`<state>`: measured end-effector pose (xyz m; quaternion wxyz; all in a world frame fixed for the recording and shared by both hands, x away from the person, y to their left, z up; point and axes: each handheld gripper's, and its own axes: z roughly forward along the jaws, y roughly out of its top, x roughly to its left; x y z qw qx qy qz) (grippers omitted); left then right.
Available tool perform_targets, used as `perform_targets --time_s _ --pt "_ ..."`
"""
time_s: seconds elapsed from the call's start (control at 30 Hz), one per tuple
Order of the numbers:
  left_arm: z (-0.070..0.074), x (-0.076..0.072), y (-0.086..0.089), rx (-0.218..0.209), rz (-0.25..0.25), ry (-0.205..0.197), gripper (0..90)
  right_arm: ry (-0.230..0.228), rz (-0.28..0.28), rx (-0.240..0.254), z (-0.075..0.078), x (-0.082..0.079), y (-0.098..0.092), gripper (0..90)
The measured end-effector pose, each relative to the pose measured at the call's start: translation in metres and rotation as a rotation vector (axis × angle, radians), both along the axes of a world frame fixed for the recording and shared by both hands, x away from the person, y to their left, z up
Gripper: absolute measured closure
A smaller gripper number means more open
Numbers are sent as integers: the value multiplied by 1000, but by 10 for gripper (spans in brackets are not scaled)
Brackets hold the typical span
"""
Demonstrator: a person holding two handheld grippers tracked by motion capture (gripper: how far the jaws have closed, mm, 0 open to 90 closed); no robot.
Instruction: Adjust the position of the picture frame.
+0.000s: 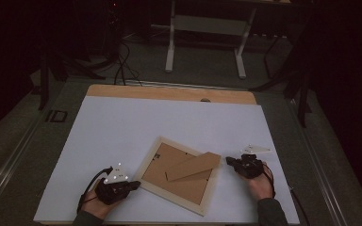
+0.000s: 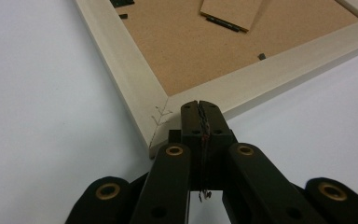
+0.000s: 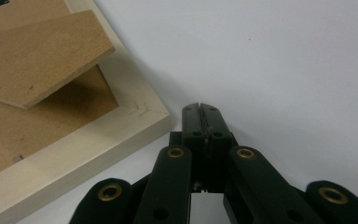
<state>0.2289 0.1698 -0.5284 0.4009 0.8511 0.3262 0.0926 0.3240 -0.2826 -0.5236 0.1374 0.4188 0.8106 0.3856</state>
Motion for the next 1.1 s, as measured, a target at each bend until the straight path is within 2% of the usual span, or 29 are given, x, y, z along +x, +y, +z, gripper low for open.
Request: perform_targets --time_s 0.33,0.37,0.6,0.63,0.67,0.7,1.1 --pt "0 -1 -1 4 2 -9 900 5 31 13 1 -3 3 898" --pt "0 -2 -2 22 -3 -12 900 11 32 19 1 -5 2 898" --pt "0 -2 -4 38 -14 -15 900 20 64 29 -1 -9 6 898" --pt "1 -4 -6 60 -7 -22 900 23 80 23 -1 -9 9 898" --pt "1 -4 -6 60 -7 -22 900 23 80 23 -1 -9 9 898" --pt "1 -6 -8 89 -11 -31 900 29 92 21 -2 -10 11 898" --pt "1 -5 -10 100 -6 -42 900 32 101 26 -2 -9 11 898"
